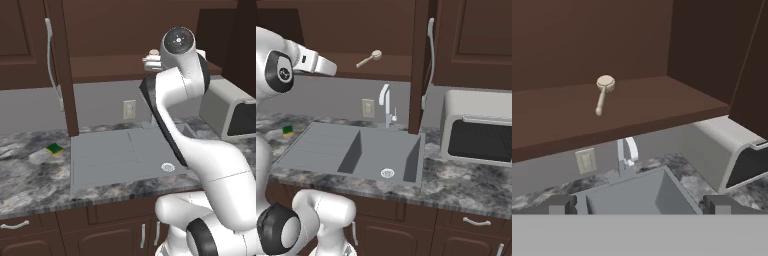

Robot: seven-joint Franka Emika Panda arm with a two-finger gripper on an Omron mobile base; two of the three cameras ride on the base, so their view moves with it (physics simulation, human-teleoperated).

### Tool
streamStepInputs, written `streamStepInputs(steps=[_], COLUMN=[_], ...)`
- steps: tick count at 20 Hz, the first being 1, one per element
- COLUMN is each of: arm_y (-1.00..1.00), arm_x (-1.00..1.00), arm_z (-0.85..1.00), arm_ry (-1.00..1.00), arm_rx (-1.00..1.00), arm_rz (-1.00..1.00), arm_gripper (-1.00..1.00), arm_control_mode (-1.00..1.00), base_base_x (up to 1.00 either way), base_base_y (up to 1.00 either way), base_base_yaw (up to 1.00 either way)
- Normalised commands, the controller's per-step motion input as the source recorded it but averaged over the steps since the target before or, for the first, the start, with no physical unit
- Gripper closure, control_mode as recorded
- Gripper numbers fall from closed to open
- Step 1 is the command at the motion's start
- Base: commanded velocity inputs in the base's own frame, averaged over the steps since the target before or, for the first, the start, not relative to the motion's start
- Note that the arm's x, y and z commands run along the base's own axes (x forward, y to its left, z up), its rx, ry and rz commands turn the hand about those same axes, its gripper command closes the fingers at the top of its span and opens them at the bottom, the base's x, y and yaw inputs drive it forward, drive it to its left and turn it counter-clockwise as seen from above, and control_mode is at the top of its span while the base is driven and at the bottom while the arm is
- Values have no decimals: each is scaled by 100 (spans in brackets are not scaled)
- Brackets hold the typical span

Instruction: Locate and retrieve the sponge and dish brush from the cabinet. Place them next to the sink.

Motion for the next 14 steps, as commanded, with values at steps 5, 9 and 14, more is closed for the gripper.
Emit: streamStepInputs(steps=[5, 9, 14], arm_y=[-10, -12, 0], arm_x=[52, 52, 54], arm_z=[0, 0, -6], arm_ry=[1, 0, 0], arm_rx=[0, 0, 0], arm_rz=[3, 5, 4], arm_gripper=[-100, -100, -100], arm_control_mode=[-100, -100, -100], base_base_x=[0, 0, 0], base_base_y=[0, 0, 0], base_base_yaw=[0, 0, 0])
